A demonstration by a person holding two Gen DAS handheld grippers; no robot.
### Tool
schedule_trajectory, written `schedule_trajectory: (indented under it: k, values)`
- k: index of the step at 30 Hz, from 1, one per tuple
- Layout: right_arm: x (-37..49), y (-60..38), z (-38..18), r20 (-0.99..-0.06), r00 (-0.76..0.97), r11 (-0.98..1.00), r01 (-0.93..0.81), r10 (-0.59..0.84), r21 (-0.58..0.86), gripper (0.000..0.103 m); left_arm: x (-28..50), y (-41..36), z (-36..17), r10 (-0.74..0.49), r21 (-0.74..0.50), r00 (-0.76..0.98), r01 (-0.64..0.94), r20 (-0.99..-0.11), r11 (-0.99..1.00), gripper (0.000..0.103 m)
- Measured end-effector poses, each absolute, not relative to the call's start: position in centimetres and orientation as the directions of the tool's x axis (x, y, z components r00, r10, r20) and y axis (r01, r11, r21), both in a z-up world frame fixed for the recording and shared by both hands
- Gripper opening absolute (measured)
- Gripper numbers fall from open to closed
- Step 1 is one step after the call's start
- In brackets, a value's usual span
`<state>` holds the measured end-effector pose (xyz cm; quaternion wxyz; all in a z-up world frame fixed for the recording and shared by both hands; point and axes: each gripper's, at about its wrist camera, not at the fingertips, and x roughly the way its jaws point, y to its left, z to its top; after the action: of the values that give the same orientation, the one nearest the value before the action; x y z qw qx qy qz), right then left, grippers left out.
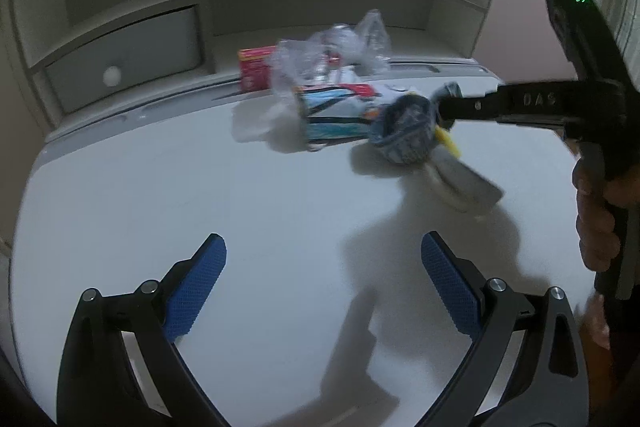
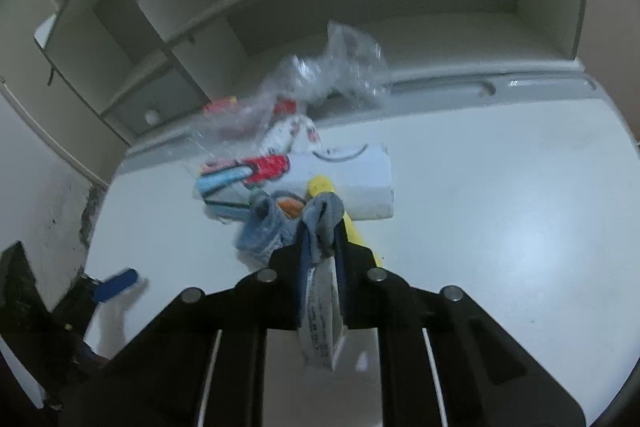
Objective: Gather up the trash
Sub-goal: 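Grasp the grey sock with the right tool while the left tool grasps the white tape roll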
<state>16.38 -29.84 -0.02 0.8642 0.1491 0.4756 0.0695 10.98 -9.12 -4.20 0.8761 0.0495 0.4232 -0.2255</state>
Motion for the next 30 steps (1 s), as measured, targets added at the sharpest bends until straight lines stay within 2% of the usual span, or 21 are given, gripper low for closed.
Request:
schedule_trajectory:
  k: [8,14,16,18,19,27,30]
  values:
    - [12.0,-32.8,5.2,-0.744,0.626,0.949,0.019,0.234,0.315,0.011,10.0,-17.2,-3.6,-0.381,-0.076,0.536,0.504,-0.753,0.860,0.095]
    - [8.0,-36.3,5.5,-0.741,0.635,0.945,0.051,0.218,0.322,0.011,11.2,-22.2,-5.2,-0.304,-0.015,0.541,0.474,-0.784,0.880,0.095]
    - [6.9,-37.2,5.1,-0.743,0.635,0.944,0.062,0.212,0.323,0.011,11.5,-22.6,-5.5,-0.297,-0.014,0.541,0.466,-0.787,0.885,0.085]
    - [5.7,-38.6,4.6,-0.744,0.636,0.941,0.081,0.206,0.330,0.011,12.0,-22.8,-6.0,-0.291,-0.013,0.529,0.467,-0.797,0.884,0.044]
    - [5.1,-39.3,4.4,-0.745,0.635,0.938,0.089,0.204,0.334,0.011,12.2,-22.9,-6.1,-0.297,-0.021,0.514,0.476,-0.805,0.879,0.040]
    - [1.1,-43.7,3.3,-0.747,0.643,0.928,0.150,0.171,0.341,0.011,9.7,-20.2,-3.9,-0.334,-0.017,0.548,0.502,-0.767,0.865,0.037]
    - [-0.4,-45.1,2.8,-0.751,0.642,0.924,0.174,0.156,0.341,0.011,8.5,-19.2,-3.5,-0.299,0.038,0.580,0.497,-0.758,0.867,0.036]
